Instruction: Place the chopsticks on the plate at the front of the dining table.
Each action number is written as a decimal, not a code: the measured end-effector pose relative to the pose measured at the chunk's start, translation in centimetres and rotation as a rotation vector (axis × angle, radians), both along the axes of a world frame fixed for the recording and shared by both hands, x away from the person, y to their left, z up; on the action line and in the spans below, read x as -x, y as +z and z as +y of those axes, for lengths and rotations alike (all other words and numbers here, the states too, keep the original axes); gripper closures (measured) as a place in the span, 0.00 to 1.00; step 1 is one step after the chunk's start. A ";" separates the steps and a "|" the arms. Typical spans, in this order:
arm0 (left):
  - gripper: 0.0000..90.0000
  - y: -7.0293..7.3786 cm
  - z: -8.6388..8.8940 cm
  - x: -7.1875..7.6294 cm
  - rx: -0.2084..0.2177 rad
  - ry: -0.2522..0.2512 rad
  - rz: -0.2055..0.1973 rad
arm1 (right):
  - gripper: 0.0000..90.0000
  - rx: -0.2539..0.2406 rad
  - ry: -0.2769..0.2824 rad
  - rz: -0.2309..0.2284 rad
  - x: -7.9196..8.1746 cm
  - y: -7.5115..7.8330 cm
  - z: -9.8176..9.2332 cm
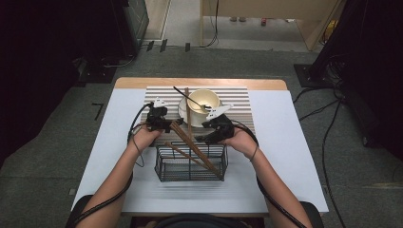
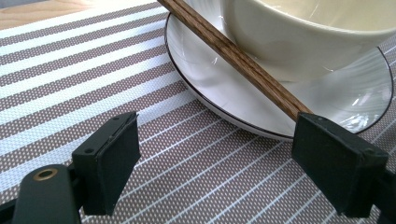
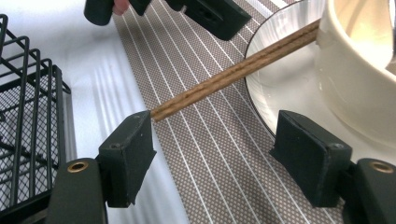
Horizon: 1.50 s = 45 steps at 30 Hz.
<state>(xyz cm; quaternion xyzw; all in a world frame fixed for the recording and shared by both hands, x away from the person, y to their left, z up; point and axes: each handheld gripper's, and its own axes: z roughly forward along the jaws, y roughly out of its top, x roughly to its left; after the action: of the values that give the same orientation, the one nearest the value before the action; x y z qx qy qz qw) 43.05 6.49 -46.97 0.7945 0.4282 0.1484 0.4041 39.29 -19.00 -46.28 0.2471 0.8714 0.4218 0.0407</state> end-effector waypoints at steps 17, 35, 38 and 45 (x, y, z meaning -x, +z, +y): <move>0.17 0.4 1.4 1.3 -0.016 -0.038 -0.030 | 0.32 0.021 -0.013 -0.003 0.0 0.5 -2.0; 0.17 -0.1 3.5 1.8 -0.030 -0.026 -0.029 | 0.32 0.041 -0.033 0.001 -0.5 0.3 -4.4; 0.17 -0.3 3.9 1.7 -0.027 -0.017 -0.023 | 0.32 0.040 -0.039 0.003 -0.6 0.2 -4.7; 0.17 -1.0 4.8 1.4 -0.034 0.000 0.021 | 0.32 0.042 -0.062 0.006 -0.9 -0.3 -5.9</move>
<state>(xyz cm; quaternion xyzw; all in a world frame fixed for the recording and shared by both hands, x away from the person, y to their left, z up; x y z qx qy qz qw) 41.60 11.34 -47.97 0.8028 0.4297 0.1474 0.3861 40.24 -24.92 -46.54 0.2745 0.8721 0.4012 0.0562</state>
